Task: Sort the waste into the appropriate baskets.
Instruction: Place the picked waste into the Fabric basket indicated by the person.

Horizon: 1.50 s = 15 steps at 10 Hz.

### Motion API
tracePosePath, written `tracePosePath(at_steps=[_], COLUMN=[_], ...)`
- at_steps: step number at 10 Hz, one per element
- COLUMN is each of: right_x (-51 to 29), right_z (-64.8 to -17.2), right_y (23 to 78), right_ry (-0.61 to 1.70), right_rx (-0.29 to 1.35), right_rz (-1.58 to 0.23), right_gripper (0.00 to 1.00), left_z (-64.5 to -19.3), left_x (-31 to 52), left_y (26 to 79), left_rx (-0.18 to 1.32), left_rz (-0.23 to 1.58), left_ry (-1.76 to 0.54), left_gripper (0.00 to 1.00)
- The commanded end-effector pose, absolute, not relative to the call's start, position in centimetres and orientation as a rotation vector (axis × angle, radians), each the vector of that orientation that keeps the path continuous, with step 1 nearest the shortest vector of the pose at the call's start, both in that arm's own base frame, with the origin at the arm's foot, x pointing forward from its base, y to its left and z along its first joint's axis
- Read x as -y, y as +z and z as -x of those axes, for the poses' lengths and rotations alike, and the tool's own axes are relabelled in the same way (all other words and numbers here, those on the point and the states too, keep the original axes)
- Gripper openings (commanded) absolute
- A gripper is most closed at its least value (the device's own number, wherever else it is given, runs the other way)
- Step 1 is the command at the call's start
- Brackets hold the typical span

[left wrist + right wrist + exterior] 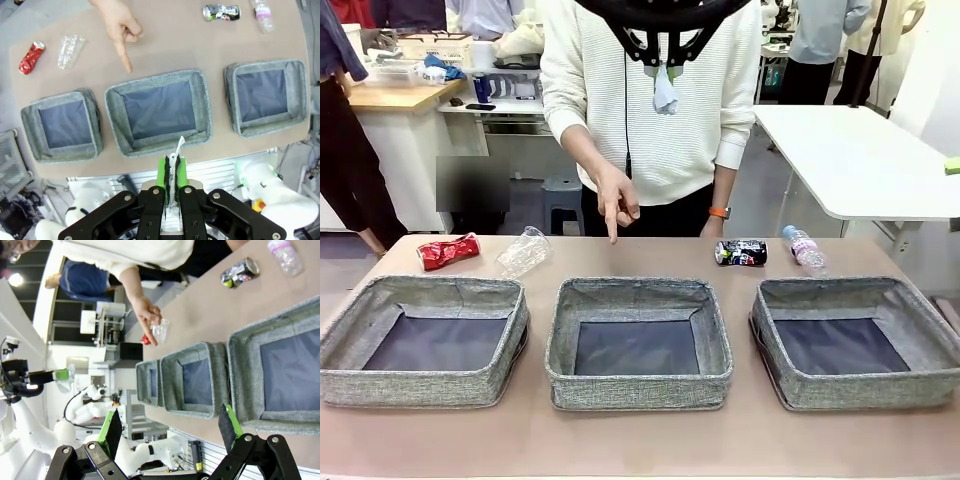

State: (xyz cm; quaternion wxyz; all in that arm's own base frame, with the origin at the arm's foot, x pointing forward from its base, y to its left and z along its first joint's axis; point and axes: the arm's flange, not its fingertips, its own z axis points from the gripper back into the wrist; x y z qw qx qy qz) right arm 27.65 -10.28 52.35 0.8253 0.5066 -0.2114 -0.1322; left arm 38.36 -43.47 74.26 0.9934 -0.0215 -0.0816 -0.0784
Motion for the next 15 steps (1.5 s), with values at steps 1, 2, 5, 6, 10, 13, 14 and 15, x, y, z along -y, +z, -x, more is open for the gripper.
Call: tracePosePath(at_steps=[1, 2, 5, 6, 10, 13, 14, 15], right_x=[10.4, 10.4, 10.4, 10.4, 10.4, 10.4, 10.4, 10.4], right_z=[-27.8, -27.8, -27.8, -27.8, -27.8, -27.8, -27.8, -27.8], right_y=[52.4, 52.4, 52.4, 52.4, 52.4, 52.4, 52.4, 52.4], right_ry=[-0.254, -0.254, -0.254, -0.254, -0.254, -0.254, -0.254, -0.254], right_rx=[0.473, 0.473, 0.473, 0.473, 0.473, 0.473, 0.473, 0.473], right_rz=[-1.098, -1.098, -1.098, -1.098, -1.098, -1.098, -1.098, -1.098], right_gripper=[1.00, 1.00, 1.00, 1.00, 1.00, 1.00, 1.00, 1.00], left_z=[-38.2, -38.2, -38.4, -37.8, -35.7, -35.8, -35.9, -36.1], left_x=[43.3, 43.3, 43.2, 42.1, 38.1, 38.3, 38.6, 38.7], left_y=[74.4, 74.4, 71.0, 65.8, 51.2, 49.5, 49.5, 49.5], left_rx=[0.183, 0.183, 0.122, 0.081, 0.202, 0.155, 0.153, 0.153], left_rz=[0.038, 0.038, 0.054, 0.076, -0.060, -0.031, -0.026, -0.023], left_ry=[-0.153, -0.153, -0.232, -0.234, -0.221, -0.206, -0.210, -0.210], left_gripper=[0.07, 0.07, 0.07, 0.07, 0.07, 0.07, 0.07, 0.07])
